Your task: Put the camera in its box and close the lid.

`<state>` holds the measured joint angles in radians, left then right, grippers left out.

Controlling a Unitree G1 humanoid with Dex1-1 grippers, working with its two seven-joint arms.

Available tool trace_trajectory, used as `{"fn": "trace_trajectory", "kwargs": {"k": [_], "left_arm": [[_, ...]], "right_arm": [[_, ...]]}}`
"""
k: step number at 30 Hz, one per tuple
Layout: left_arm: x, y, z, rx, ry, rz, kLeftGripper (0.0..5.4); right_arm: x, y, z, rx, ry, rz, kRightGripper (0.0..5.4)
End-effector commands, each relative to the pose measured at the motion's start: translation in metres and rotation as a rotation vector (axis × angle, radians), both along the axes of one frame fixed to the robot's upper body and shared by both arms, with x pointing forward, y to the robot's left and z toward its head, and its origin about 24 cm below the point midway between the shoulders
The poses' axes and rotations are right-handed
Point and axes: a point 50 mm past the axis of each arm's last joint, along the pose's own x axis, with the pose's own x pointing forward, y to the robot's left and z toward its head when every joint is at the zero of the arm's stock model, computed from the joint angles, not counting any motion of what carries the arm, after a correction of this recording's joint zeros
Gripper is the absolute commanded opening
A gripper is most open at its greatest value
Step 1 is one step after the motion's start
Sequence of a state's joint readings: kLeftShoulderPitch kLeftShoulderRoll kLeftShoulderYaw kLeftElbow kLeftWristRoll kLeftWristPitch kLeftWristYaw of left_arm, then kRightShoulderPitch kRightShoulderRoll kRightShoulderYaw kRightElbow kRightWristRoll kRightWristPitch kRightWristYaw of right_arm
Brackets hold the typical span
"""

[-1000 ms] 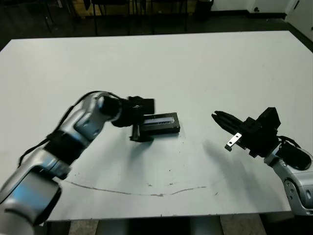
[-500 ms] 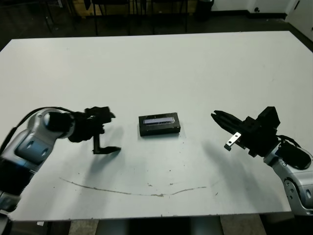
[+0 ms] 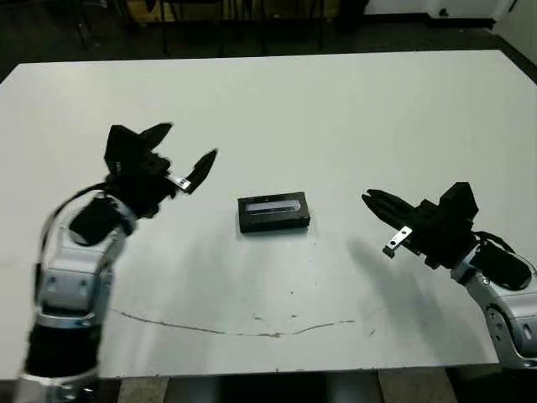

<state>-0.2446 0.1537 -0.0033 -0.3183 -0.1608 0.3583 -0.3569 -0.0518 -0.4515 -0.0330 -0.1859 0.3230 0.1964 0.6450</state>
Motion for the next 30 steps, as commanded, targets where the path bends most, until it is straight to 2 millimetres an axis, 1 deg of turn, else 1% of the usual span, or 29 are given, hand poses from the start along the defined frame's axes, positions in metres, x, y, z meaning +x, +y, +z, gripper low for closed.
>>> {"fn": "trace_trajectory", "kwargs": {"k": [1,5,9,13,15,18,21,24,30], "left_arm": [[-0.001,-0.024,-0.004,-0.066,0.041,-0.017,2.81],[0.003,-0.045,-0.012,-0.081,0.101,-0.050,2.02],[0.007,-0.062,-0.024,-0.023,0.182,-0.057,1.24],[0.008,-0.078,-0.045,0.071,0.287,-0.061,0.44],[0.006,-0.085,-0.059,0.101,0.323,-0.073,0.06],[0.003,-0.093,-0.081,0.142,0.413,-0.074,0.02],[-0.003,-0.096,-0.101,0.198,0.506,-0.050,0.02],[-0.007,-0.094,-0.112,0.224,0.556,-0.066,0.02],[-0.013,-0.087,-0.126,0.286,0.624,-0.107,0.02]], "right_arm": [[0.000,-0.005,-0.009,0.029,0.021,-0.008,0.00],[0.000,-0.006,-0.011,0.040,0.010,-0.003,0.00],[-0.002,-0.006,-0.009,0.020,0.024,-0.032,0.00],[-0.003,-0.004,-0.008,0.015,0.023,-0.040,0.00],[-0.003,-0.004,-0.008,0.027,0.022,-0.033,0.00],[-0.004,-0.003,-0.008,0.024,0.032,-0.041,0.00],[-0.005,-0.003,-0.007,0.021,0.031,-0.046,0.00],[-0.005,-0.004,-0.007,0.025,0.037,-0.048,0.00],[-0.006,-0.003,-0.006,0.017,0.031,-0.044,0.00]]}}
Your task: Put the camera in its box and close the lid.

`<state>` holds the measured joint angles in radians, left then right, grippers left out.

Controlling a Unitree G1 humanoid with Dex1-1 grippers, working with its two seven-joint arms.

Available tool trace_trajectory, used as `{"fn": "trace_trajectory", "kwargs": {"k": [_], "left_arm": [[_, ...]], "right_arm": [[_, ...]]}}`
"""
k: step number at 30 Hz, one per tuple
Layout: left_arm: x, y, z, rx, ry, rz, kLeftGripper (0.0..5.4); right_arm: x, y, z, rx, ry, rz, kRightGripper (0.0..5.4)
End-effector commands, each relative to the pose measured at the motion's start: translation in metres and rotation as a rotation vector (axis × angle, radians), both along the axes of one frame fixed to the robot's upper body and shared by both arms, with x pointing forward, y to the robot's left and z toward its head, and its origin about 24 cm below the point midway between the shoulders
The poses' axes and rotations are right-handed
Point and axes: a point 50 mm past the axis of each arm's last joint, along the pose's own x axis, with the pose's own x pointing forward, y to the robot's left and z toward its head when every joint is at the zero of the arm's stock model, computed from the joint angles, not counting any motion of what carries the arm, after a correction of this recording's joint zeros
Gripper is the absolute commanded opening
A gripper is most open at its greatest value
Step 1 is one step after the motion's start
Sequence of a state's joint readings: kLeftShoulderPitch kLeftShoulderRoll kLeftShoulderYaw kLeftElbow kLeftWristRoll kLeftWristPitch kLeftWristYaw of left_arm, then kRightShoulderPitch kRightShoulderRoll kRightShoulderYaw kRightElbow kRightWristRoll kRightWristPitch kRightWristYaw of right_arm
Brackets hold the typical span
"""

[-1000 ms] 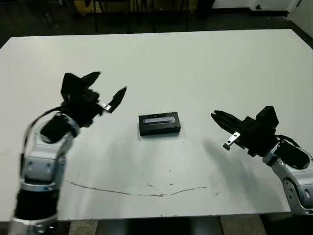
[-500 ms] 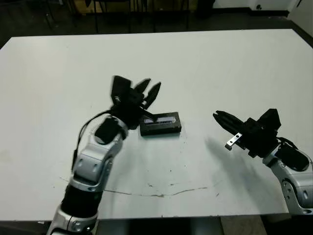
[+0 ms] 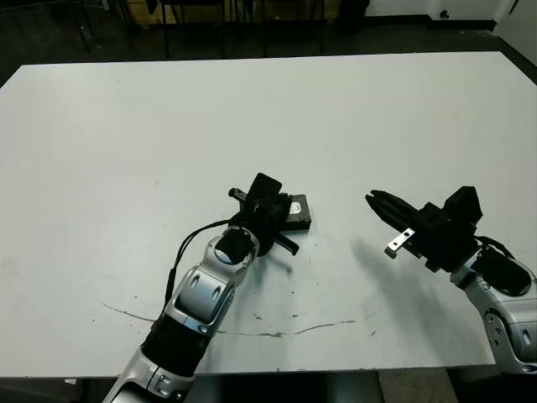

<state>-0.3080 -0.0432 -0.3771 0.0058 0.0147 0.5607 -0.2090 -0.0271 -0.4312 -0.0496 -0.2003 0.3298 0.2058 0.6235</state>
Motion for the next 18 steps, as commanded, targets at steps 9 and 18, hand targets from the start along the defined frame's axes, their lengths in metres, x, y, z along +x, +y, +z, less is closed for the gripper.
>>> {"fn": "trace_trajectory", "kwargs": {"k": [9,18], "left_arm": [[-0.014,0.019,-0.036,0.043,0.181,-0.028,0.02],[-0.025,0.037,0.011,-0.136,-0.046,-0.073,0.02]], "right_arm": [[-0.003,-0.001,-0.004,-0.005,0.029,-0.011,0.00],[-0.003,-0.003,-0.005,0.017,0.011,-0.001,0.00]]}}
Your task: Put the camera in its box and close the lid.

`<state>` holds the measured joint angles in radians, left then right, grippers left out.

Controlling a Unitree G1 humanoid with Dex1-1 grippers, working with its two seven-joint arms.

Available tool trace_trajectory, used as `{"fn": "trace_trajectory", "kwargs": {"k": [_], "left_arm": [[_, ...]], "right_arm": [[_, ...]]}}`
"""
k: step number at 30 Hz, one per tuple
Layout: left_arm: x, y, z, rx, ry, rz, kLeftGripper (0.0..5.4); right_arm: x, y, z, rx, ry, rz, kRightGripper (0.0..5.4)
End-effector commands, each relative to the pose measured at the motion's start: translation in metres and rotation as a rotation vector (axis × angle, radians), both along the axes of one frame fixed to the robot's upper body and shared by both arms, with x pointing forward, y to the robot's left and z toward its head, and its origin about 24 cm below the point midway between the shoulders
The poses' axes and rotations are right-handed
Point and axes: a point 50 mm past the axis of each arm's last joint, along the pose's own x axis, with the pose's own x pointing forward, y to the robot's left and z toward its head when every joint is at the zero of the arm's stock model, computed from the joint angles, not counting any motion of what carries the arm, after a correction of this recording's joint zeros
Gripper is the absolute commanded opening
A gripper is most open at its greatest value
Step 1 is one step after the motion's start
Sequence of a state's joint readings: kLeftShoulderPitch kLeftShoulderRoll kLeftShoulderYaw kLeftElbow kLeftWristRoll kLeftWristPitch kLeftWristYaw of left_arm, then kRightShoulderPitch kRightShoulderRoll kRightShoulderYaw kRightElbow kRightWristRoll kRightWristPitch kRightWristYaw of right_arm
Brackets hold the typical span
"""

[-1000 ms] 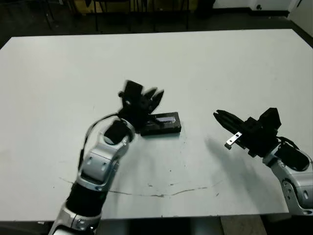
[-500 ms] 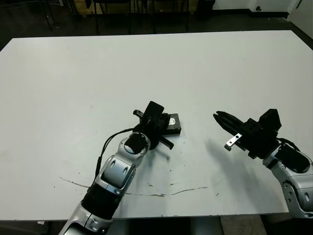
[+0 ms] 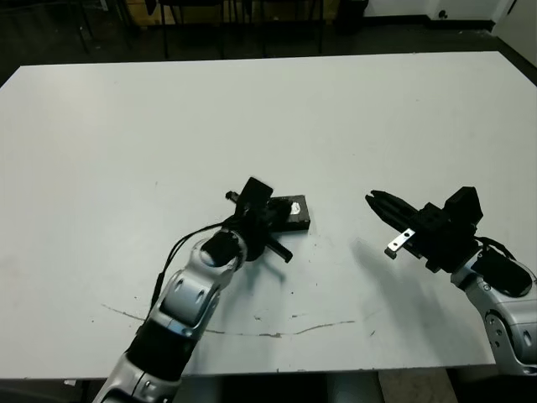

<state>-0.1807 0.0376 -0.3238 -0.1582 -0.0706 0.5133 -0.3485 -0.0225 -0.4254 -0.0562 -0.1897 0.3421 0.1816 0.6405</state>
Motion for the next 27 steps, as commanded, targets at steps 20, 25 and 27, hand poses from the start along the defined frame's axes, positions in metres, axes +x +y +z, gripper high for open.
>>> {"fn": "trace_trajectory", "kwargs": {"k": [20,25,27], "left_arm": [[-0.007,0.112,0.053,-0.054,-0.461,0.409,0.02],[-0.012,0.131,0.042,-0.116,-0.476,0.522,0.02],[-0.014,0.134,0.039,-0.133,-0.474,0.550,0.02]], "right_arm": [[-0.004,0.017,0.000,0.122,-0.060,-0.272,0.00],[-0.004,0.026,-0.004,0.156,-0.041,-0.297,0.00],[-0.003,0.028,-0.006,0.165,-0.030,-0.294,0.00]]}}
